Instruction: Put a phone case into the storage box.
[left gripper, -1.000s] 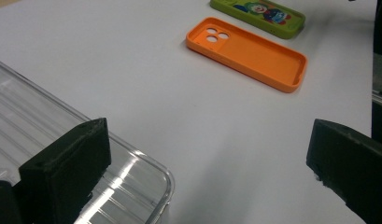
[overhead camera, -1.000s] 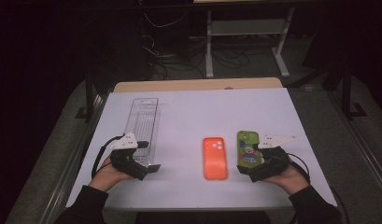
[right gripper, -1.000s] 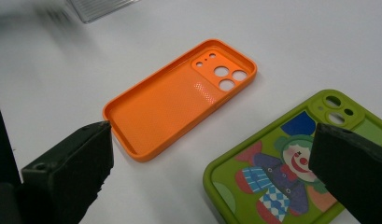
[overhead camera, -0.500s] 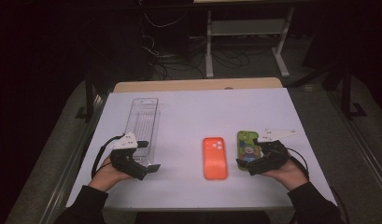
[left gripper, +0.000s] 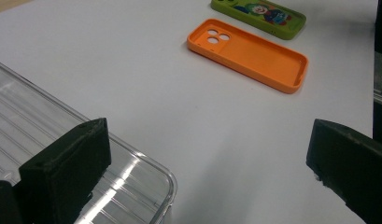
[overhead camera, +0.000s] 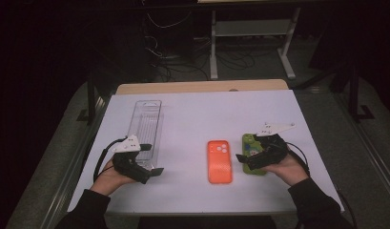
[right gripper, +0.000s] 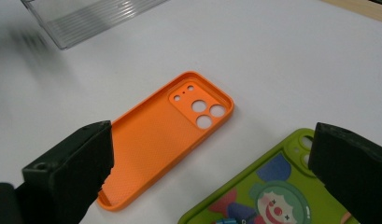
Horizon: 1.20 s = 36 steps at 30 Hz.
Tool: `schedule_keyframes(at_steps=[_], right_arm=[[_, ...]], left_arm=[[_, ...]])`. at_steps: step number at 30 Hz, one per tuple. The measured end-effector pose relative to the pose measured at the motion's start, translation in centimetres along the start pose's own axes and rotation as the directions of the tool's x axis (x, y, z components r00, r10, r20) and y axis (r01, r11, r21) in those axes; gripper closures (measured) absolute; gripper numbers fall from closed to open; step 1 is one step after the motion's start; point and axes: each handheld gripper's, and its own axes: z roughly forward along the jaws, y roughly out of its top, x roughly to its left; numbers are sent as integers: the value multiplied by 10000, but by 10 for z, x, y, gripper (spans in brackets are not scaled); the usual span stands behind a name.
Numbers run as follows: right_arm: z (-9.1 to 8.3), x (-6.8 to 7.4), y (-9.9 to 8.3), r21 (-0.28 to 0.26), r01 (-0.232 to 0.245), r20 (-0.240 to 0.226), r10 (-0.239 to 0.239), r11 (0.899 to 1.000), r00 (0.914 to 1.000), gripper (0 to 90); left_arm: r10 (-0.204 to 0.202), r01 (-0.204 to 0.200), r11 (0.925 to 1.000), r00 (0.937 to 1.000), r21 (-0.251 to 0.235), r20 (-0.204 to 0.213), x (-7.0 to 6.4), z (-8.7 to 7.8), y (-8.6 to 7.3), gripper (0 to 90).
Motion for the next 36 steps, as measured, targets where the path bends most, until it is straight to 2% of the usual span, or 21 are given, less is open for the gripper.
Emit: schedule_keyframes(at_steps=[4, 6, 11, 23, 30, 31, 32, 34, 35, 36], right_arm=[[4, -2, 5, -33, 77, -72, -77, 10000, 9999, 22], [8, -3, 8, -30, 172, -39, -172, 9998, 9998, 24], [14, -5, 13, 74, 318, -43, -317, 9995, 9995, 34], [31, -13, 26, 410, -190, -181, 198, 9990, 9996, 137], [36, -14, 26, 845, -358, -599, 410, 9958, 9974, 411], [36, -14, 26, 845, -358, -599, 410, 9958, 9974, 411], [37, -13, 26, 1084, -305, -712, 383, 9936, 9967, 484], [38, -13, 25, 1149, -288, -714, 371, 9930, 9968, 515], [39, -13, 25, 1352, -304, -815, 417, 9903, 9958, 624], [40, -13, 25, 1485, -330, -896, 467, 9884, 9949, 652]], left_arm=[[81, -81, 9999, 10000, 79, -12, 0, 0, 0, 0], [-48, 48, 10000, 10000, 5, -9, -1, 1, 0, 0], [-1, 1, 10000, 10000, -30, 5, 0, 0, 1, 0], [-20, 20, 10000, 10000, -24, -25, 0, 0, 1, 0], [-62, 62, 10000, 10000, -38, -53, 1, -1, 1, 0], [-62, 62, 10000, 10000, -38, -53, 1, -1, 1, 0], [-64, 64, 10000, 10000, -41, -62, 1, -1, 1, 0], [-85, 85, 9999, 10000, -67, -52, 0, -1, 1, 0], [-88, 88, 9999, 9999, -64, -57, 0, -1, 1, 0], [-113, 112, 9999, 9999, -82, -50, 0, -1, 1, 0]])
